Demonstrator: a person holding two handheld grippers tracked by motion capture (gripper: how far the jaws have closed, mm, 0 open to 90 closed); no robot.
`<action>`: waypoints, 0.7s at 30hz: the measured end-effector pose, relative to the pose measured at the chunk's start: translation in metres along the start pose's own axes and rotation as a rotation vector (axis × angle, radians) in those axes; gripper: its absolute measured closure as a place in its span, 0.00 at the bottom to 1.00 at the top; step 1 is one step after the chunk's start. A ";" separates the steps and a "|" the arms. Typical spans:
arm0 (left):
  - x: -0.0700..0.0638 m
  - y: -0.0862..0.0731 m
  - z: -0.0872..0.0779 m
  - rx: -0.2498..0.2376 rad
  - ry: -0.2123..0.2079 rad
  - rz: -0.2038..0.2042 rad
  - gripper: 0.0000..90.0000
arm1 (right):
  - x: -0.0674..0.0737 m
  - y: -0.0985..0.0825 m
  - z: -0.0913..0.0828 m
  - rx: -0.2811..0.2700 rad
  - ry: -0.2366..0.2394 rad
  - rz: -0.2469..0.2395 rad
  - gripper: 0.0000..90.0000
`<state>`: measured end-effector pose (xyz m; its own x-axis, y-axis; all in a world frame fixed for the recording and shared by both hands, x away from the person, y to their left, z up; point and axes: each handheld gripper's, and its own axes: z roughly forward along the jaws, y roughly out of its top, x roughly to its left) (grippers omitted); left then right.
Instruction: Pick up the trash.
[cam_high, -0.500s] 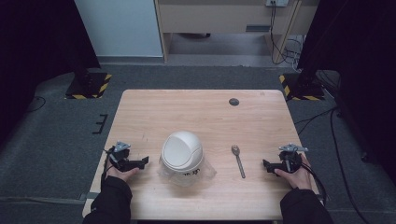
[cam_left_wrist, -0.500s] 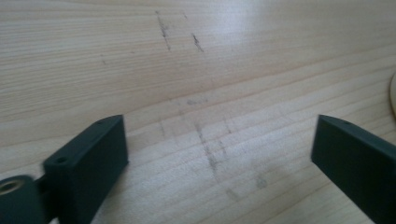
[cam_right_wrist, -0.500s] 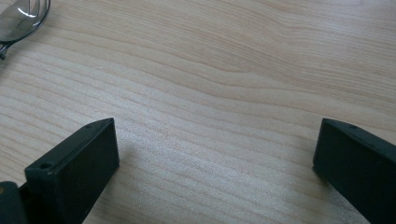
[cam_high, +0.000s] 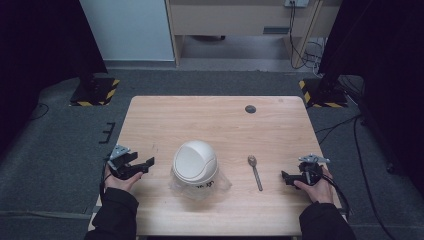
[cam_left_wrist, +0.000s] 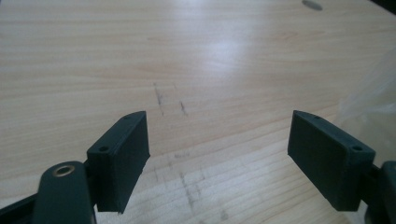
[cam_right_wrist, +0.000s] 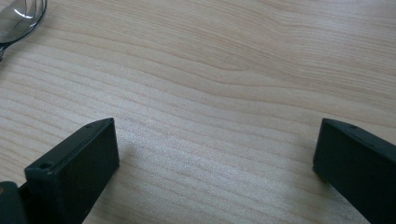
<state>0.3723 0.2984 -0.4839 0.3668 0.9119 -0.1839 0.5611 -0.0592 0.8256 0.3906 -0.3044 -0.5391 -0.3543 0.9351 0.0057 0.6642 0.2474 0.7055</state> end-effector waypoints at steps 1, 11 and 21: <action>-0.004 0.007 -0.006 -0.031 -0.003 0.011 0.22 | 0.000 0.000 0.000 0.000 0.000 0.000 0.01; -0.036 0.043 -0.035 -0.240 -0.044 0.096 0.23 | 0.001 0.000 0.000 -0.001 -0.003 0.005 0.01; -0.079 0.056 -0.034 -0.264 -0.163 0.188 0.24 | 0.001 0.000 0.000 -0.001 -0.005 0.006 0.01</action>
<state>0.3495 0.2366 -0.4051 0.5709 0.8170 -0.0812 0.2698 -0.0932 0.9584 0.3900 -0.3039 -0.5391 -0.3473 0.9377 0.0067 0.6655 0.2414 0.7063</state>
